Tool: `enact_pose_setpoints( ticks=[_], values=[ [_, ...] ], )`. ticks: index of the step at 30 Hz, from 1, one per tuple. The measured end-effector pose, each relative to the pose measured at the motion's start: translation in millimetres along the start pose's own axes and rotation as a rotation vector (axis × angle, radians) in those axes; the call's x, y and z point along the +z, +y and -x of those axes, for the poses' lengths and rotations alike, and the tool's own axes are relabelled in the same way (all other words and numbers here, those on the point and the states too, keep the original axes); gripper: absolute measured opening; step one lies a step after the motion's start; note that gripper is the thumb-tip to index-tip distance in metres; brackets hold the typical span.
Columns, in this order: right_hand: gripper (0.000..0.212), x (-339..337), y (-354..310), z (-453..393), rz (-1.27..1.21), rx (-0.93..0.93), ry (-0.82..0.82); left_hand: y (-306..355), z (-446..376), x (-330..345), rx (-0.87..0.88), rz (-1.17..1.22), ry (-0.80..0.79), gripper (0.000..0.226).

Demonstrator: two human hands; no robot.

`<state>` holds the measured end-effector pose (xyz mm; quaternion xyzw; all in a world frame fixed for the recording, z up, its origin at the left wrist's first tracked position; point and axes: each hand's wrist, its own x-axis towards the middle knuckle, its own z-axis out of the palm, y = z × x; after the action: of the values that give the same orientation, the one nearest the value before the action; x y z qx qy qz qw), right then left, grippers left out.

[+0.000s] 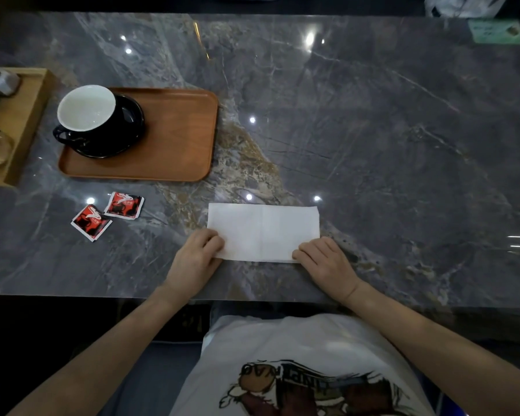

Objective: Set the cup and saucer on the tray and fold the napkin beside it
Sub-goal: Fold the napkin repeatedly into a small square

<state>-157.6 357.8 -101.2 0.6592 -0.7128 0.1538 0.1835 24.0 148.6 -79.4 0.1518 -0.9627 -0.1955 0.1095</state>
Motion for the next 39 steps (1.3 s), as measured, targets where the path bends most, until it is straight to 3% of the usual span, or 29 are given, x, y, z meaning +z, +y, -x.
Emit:
enact_pose_setpoints(
  ticks=[3, 10, 14, 16, 19, 22, 25, 27, 28, 32, 36, 39],
  values=[
    [0.019, 0, 1, -1, 0.012, -0.023, -0.002, -1, -1, -4, -0.166, 0.116, 0.028, 0.019],
    [0.016, 0, 3, -2, 0.002, -0.062, -0.018, 3, -4, -13, -0.116, 0.068, -0.069, 0.019],
    [0.017, -1, 6, -3, -0.048, -0.060, -0.048, 9, -11, -22, -0.043, -0.027, -0.225, 0.016],
    [0.019, -5, 6, -3, -0.099, -0.056, -0.106, 16, -16, -28, -0.091, -0.078, -0.313, 0.010],
    [0.021, -14, 7, -10, -0.217, -0.023, -0.232, 30, -31, -32, -0.203, -0.315, -0.472, 0.020],
    [0.026, -20, 2, -29, -0.367, 0.195, -0.192, 50, -48, -26, -0.180, -0.336, -0.388, 0.022],
    [0.029, -15, -15, -62, -0.605, 0.637, -0.057, 64, -60, -1, -0.061, -0.099, -0.223, 0.035],
    [0.035, -8, -26, -84, -0.832, 0.832, -0.049, 66, -64, 19, -0.015, -0.143, -0.300, 0.051],
    [0.038, -3, -32, -92, -0.867, 0.842, -0.095, 64, -64, 28, -0.025, -0.206, -0.360, 0.057],
    [0.050, 22, -43, -91, -0.596, 0.632, -0.358, 54, -59, 53, -0.038, -0.328, -0.410, 0.065],
    [0.057, 32, -34, -75, -0.388, 0.685, -0.470, 41, -55, 51, -0.096, -0.196, -0.334, 0.059],
    [0.064, 30, -23, -60, -0.213, 0.713, -0.533, 21, -44, 38, -0.216, -0.262, -0.280, 0.061]
  ],
)
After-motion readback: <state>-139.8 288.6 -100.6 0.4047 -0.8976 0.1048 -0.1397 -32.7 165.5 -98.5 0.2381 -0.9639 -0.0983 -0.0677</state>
